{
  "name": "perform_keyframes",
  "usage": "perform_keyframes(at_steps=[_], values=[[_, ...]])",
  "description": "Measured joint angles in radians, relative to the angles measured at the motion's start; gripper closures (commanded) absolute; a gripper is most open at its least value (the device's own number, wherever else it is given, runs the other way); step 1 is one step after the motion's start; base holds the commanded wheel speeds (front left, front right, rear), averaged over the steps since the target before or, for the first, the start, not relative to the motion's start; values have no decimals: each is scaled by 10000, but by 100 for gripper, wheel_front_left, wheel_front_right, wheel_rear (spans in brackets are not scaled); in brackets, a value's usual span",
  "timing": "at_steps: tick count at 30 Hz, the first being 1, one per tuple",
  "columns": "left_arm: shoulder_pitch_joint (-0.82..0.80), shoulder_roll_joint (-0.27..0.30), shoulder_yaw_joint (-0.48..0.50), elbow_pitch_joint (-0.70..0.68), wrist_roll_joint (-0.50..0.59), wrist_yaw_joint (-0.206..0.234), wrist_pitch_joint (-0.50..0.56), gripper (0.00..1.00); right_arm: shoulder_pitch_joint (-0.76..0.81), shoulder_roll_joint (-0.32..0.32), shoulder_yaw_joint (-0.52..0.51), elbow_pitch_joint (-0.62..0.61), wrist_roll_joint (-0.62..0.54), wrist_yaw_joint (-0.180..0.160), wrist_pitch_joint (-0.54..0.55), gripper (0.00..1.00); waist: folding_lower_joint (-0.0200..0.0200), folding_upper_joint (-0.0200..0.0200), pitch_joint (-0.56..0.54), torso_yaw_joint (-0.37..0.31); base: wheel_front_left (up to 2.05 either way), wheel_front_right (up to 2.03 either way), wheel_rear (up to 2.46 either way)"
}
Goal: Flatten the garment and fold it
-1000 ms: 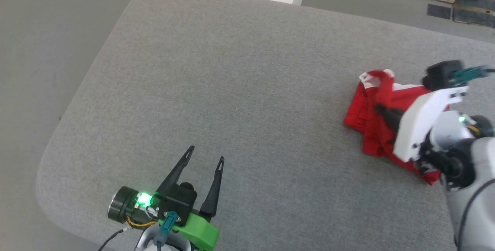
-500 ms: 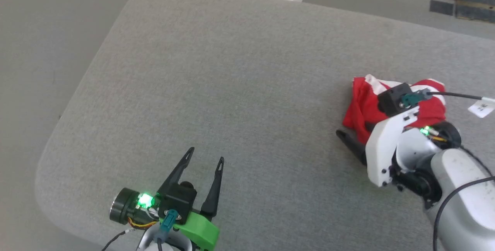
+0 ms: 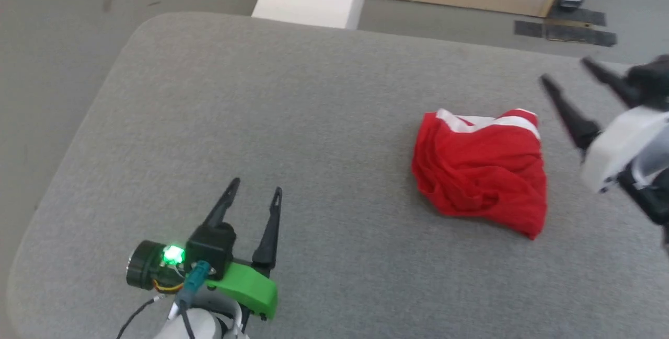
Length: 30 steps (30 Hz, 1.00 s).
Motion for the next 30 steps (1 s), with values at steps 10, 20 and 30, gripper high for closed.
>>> perform_keyframes(at_steps=[10, 20, 30], values=[[82, 276, 581, -435, -541, 278, 77, 0, 1601, 165, -2199, -472, -399, 0, -2215, 0, 0, 0, -300, -922, 0, 0, 0], [708, 564, 784, -690, -671, 497, 8, 0, 4560, 2909, -4335, -2416, -1300, 0, -2577, 0, 0, 0, -546, -1481, 0, 0, 0], [966, 594, 800, -627, -759, 535, -86, 0, 5975, 4132, -3760, -3300, -1799, 0, -2445, 0, 0, 0, -550, -1490, 0, 0, 0]])
